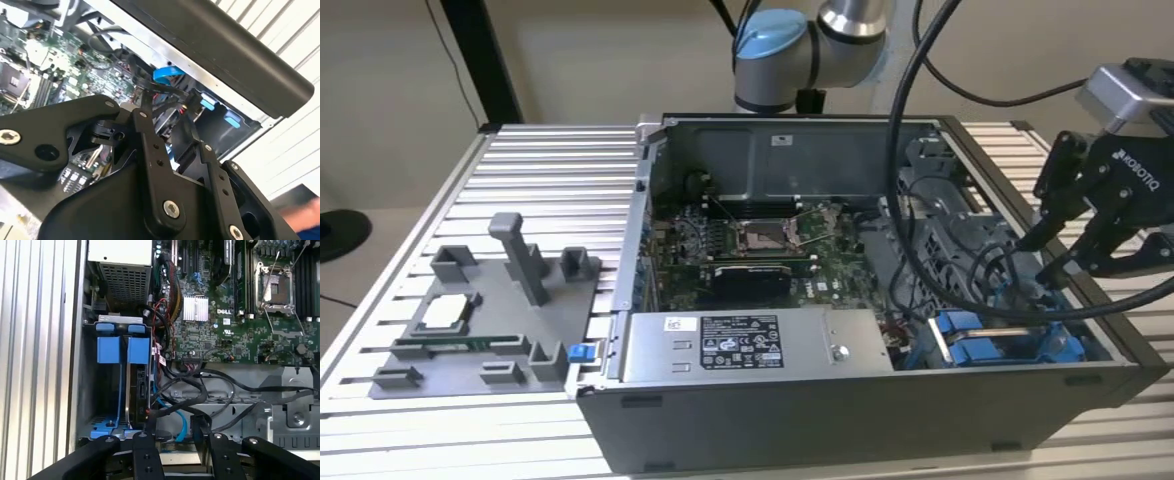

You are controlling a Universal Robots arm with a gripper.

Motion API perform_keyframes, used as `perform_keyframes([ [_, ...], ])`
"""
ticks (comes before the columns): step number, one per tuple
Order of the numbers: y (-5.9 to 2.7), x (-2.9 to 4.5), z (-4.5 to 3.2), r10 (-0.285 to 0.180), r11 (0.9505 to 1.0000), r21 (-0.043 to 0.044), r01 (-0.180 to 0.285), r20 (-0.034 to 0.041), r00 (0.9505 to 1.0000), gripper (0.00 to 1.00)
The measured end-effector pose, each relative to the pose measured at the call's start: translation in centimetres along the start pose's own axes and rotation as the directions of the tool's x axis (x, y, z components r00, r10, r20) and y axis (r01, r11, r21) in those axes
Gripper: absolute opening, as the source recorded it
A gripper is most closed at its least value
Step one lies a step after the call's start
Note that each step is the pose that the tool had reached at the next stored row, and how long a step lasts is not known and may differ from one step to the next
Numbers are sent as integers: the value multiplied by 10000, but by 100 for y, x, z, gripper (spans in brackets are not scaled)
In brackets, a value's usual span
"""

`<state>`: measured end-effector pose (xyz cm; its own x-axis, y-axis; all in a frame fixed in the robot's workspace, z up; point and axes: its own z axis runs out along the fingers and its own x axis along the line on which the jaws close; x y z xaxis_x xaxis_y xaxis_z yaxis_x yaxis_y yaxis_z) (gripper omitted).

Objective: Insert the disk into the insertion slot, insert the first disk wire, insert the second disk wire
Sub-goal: 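Insert the second disk wire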

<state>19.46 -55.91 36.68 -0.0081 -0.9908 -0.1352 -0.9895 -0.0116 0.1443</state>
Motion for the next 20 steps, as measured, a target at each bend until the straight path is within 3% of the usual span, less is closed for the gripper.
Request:
perform_keyframes([
  [2,-2,30,-21,-11,10000,-31,11,91,10000,100],
  [5,5,61,-92,-3,10000,-95,4,103,9999,100],
  [9,14,107,-180,-8,9999,-113,9,150,9999,100],
  [12,5,160,-189,-22,9999,-113,25,264,9996,100],
  [17,-12,248,-198,-74,9999,-114,81,606,9981,100],
  [20,-21,278,-186,-87,9999,-115,94,644,9979,100],
])
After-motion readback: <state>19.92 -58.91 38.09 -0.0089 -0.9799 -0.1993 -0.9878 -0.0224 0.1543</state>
